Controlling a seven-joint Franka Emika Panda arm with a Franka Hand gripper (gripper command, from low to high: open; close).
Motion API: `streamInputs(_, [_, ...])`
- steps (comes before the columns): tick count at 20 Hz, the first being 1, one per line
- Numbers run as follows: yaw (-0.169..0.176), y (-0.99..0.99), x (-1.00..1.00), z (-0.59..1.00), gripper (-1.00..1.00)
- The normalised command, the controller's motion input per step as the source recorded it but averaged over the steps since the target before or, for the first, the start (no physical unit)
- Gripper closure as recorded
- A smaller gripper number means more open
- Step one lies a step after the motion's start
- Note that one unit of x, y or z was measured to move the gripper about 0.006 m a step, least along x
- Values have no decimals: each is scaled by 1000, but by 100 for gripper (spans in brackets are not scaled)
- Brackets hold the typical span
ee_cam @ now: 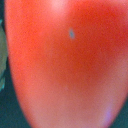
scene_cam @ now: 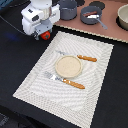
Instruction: Place the fish, sausage, and tomato into the frying pan.
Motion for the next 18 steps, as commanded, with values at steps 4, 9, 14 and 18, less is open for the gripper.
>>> streamInputs(4, [-13, -27, -404, -391, 100])
streamInputs(9, [-17, -33, -358, -341, 100])
streamInputs(14, [-29, -7, -111, 275, 100])
streamInputs(18, [-62, 42, 116, 1000, 100])
